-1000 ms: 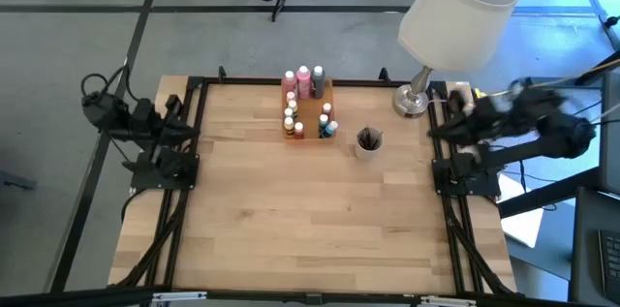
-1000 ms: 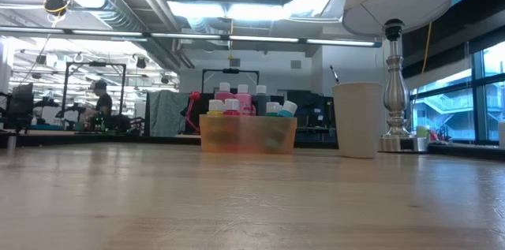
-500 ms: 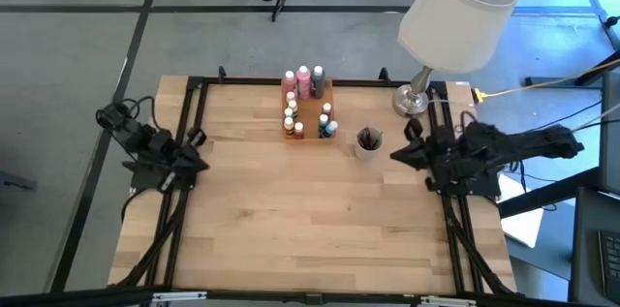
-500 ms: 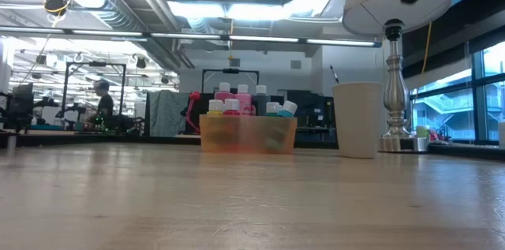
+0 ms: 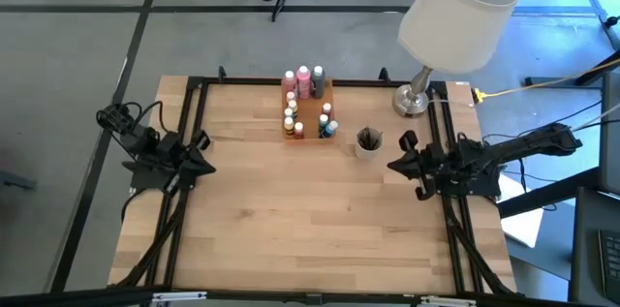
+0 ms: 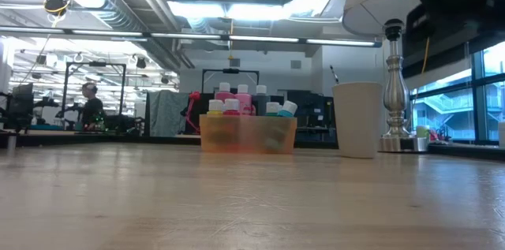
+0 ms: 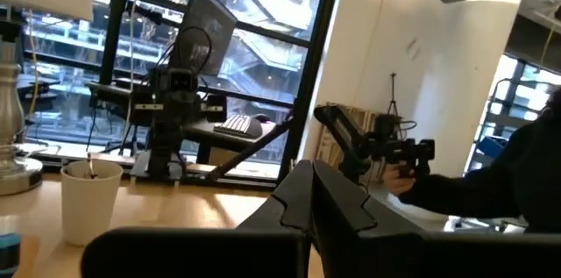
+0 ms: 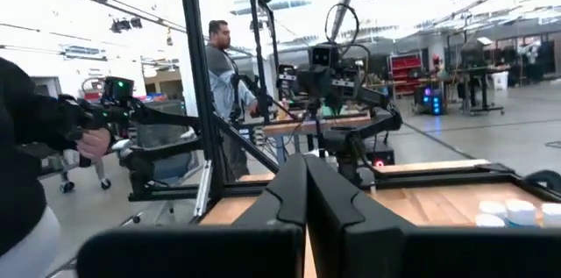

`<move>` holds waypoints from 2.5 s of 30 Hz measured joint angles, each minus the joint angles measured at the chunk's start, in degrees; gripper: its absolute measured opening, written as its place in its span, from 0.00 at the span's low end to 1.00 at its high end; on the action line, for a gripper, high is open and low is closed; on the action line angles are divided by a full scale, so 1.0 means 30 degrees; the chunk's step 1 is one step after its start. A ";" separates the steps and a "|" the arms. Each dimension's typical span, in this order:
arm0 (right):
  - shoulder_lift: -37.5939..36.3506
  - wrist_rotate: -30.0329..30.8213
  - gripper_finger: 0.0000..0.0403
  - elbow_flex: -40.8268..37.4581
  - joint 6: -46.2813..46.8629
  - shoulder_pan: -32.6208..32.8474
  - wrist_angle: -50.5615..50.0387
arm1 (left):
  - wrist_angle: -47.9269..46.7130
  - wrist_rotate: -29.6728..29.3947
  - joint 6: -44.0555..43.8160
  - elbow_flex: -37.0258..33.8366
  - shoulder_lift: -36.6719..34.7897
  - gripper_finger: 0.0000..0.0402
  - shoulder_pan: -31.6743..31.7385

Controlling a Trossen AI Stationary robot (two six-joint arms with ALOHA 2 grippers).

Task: Pick & Place Paint Supplies
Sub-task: Return to Home Position

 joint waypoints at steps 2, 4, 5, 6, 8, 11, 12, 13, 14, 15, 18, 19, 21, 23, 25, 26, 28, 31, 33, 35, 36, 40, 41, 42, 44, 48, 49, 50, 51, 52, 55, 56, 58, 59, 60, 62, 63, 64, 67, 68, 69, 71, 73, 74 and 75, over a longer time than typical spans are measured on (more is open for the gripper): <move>-0.0011 0.0271 0.00 -0.0507 -0.0245 0.0000 0.0166 | -0.0068 -0.0013 -0.0078 0.0000 0.0000 0.00 -0.0007; -0.0009 0.0691 0.00 -0.0502 -0.0362 -0.0007 -0.0451 | -0.0196 -0.0338 -0.0097 0.0000 0.0000 0.00 -0.0007; -0.0016 0.0898 0.00 -0.0502 -0.0518 -0.0010 -0.0676 | -0.0224 -0.0556 -0.0097 0.0000 0.0000 0.00 -0.0007; -0.0016 0.1057 0.00 -0.0498 -0.0616 -0.0022 -0.0938 | -0.0284 -0.0841 -0.0091 0.0000 0.0000 0.00 -0.0007; -0.0015 0.1443 0.00 -0.0502 -0.0635 -0.0022 -0.1357 | -0.0369 -0.1200 -0.0082 0.0000 0.0000 0.00 -0.0007; -0.0016 0.2639 0.00 -0.0502 -0.0375 -0.0022 -0.1322 | -0.0406 -0.1372 -0.0089 0.0000 0.0000 0.00 -0.0007; -0.0010 0.3388 0.00 -0.0495 -0.0116 -0.0022 -0.1328 | -0.0406 -0.1358 -0.0089 0.0000 0.0000 0.00 -0.0007; 0.0009 0.4058 0.00 -0.0495 0.0093 -0.0022 -0.1334 | -0.0406 -0.1261 -0.0089 0.0000 0.0000 0.00 -0.0007; 0.0013 0.4422 0.00 -0.0495 0.0349 -0.0031 -0.1340 | -0.0413 -0.1139 -0.0075 0.0000 0.0000 0.00 -0.0007; 0.0013 0.4462 0.01 -0.0495 0.0564 -0.0031 -0.1344 | -0.0457 -0.1044 -0.0075 0.0000 0.0000 0.00 -0.0007; 0.0013 0.4365 0.01 -0.0495 0.0813 -0.0022 -0.1344 | -0.1273 -0.1017 -0.0065 0.0000 0.0000 0.00 -0.0007; 0.0013 0.4373 0.02 -0.0495 0.0798 -0.0022 -0.1344 | -0.1606 -0.1015 -0.0068 0.0000 0.0000 0.00 -0.0007; 0.0013 0.4365 0.02 -0.0495 0.0643 -0.0036 -0.1344 | -0.2182 -0.1022 -0.0059 0.0000 0.0000 0.00 -0.0007; 0.0013 0.4365 0.02 -0.0495 0.0363 -0.0036 -0.1344 | -0.2328 -0.1021 0.0112 0.0000 0.0000 0.00 -0.0007; 0.0013 0.4365 0.02 -0.0495 0.0296 -0.0036 -0.1344 | -0.2307 -0.0789 0.0457 0.0000 0.0000 0.00 0.0000; 0.0013 0.4365 0.02 -0.0488 0.0296 -0.0036 -0.1344 | -0.2317 -0.0606 0.0598 0.0000 0.0000 0.00 0.0000; 0.0013 0.4365 0.02 -0.0488 0.0288 -0.0036 -0.1344 | -0.2422 -0.0323 0.0794 0.0000 0.0000 0.00 0.0000; 0.0013 0.4365 0.02 -0.0480 0.0268 -0.0036 -0.1344 | -0.1532 0.0113 0.1148 -0.0635 -0.0007 0.00 0.0000; 0.0013 0.4360 0.02 -0.0480 0.0230 -0.0036 -0.1344 | -0.0271 0.0877 0.1346 -0.1484 -0.0007 0.00 0.0000; 0.0013 0.4358 0.02 -0.0480 0.0230 -0.0036 -0.1344 | 0.1570 0.1815 0.1346 -0.2453 -0.0007 0.00 0.0000; 0.0013 0.4358 0.02 -0.0480 0.0230 -0.0036 -0.1344 | 0.2404 0.2271 0.1338 -0.3000 -0.0012 0.00 0.0000; 0.0013 0.4358 0.02 -0.0480 0.0230 -0.0036 -0.1344 | 0.5134 0.4182 0.1326 -0.4506 -0.0015 0.00 0.0000; 0.0013 0.4358 0.02 -0.0480 0.0230 -0.0036 -0.1344 | 0.5542 0.4645 0.1339 -0.4777 -0.0015 0.00 0.0000; 0.0013 0.4358 0.02 -0.0480 0.0230 -0.0036 -0.1344 | 0.5773 0.5053 0.1327 -0.5062 -0.0015 0.00 0.0000; 0.0013 0.4351 0.02 -0.0480 0.0230 -0.0036 -0.1348 | 0.5603 0.5707 0.1052 -0.5275 -0.0003 0.00 -0.0007; 0.0013 0.4351 0.02 -0.0480 0.0230 -0.0036 -0.1351 | 0.4998 0.6750 0.0916 -0.5275 -0.0005 0.00 -0.0005; 0.0013 0.4351 0.02 -0.0480 0.0230 -0.0036 -0.1351 | 0.5034 0.6903 0.1034 -0.5275 -0.0007 0.00 -0.0007; 0.0013 0.4351 0.02 -0.0474 0.0230 -0.0036 -0.1351 | 0.4916 0.7031 0.1089 -0.5275 -0.0007 0.00 -0.0007; 0.0013 0.4351 0.02 -0.0473 0.0230 -0.0036 -0.1344 | 0.4638 0.7051 0.1178 -0.5275 -0.0007 0.00 -0.0007; 0.0013 0.4351 0.02 -0.0473 0.0230 -0.0036 -0.1351 | 0.4345 0.7043 0.1290 -0.5275 -0.0007 0.00 -0.0007; 0.0013 0.4351 0.02 -0.0473 0.0230 -0.0036 -0.1348 | 0.3022 0.6184 0.1276 -0.5275 -0.0007 0.00 -0.0007; 0.0013 0.4351 0.02 -0.0473 0.0230 -0.0036 -0.1351 | 0.2613 0.5802 0.1149 -0.5275 -0.0007 0.00 -0.0007; 0.0013 0.4351 0.02 -0.0473 0.0230 -0.0036 -0.1351 | 0.2181 0.5296 0.1107 -0.5275 0.0000 0.00 0.0000; 0.0013 0.4351 0.02 -0.0473 0.0230 -0.0036 -0.1351 | 0.1972 0.4936 0.1246 -0.5275 0.0000 0.00 -0.0002; 0.0013 0.4351 0.02 -0.0473 0.0230 -0.0036 -0.1348 | 0.1714 0.4455 0.1304 -0.5275 0.0000 0.00 -0.0007; 0.0013 0.4351 0.02 -0.0473 0.0230 -0.0036 -0.1351 | 0.1533 0.3539 0.1344 -0.5275 0.0000 0.00 -0.0007; 0.0013 0.4351 0.02 -0.0473 0.0230 -0.0036 -0.1349 | 0.1580 0.3323 0.1410 -0.5275 0.0000 0.00 0.0007; 0.0013 0.4344 0.02 -0.0473 0.0230 -0.0036 -0.1351 | 0.1590 0.3227 0.1581 -0.5275 0.0007 0.00 0.0000; 0.0013 0.4344 0.02 -0.0473 0.0230 -0.0036 -0.1351 | 0.1609 0.2938 0.1674 -0.5275 0.0009 0.00 -0.0002; 0.0013 0.4344 0.02 -0.0473 0.0230 -0.0036 -0.1351 | 0.1646 0.2734 0.1674 -0.5275 0.0024 0.00 -0.0007; 0.0013 0.4336 0.02 -0.0473 0.0230 -0.0036 -0.1351 | 0.1704 0.2410 0.1674 -0.5275 0.0029 0.00 -0.0007; 0.0013 0.4324 0.02 -0.0473 0.0230 -0.0036 -0.1346 | 0.1801 0.1561 0.1674 -0.5275 0.0022 0.00 -0.0007; 0.0013 0.4311 0.02 -0.0473 0.0230 -0.0036 -0.1344 | 0.1860 0.1072 0.1668 -0.5275 0.0024 0.00 0.0000; 0.0013 0.4314 0.02 -0.0473 0.0230 -0.0036 -0.1349 | 0.1867 0.1044 0.1666 -0.5275 0.0029 0.00 0.0000; 0.0013 0.4307 0.02 -0.0473 0.0230 -0.0036 -0.1345 | 0.1867 0.1047 0.1666 -0.5275 0.0029 0.00 -0.0007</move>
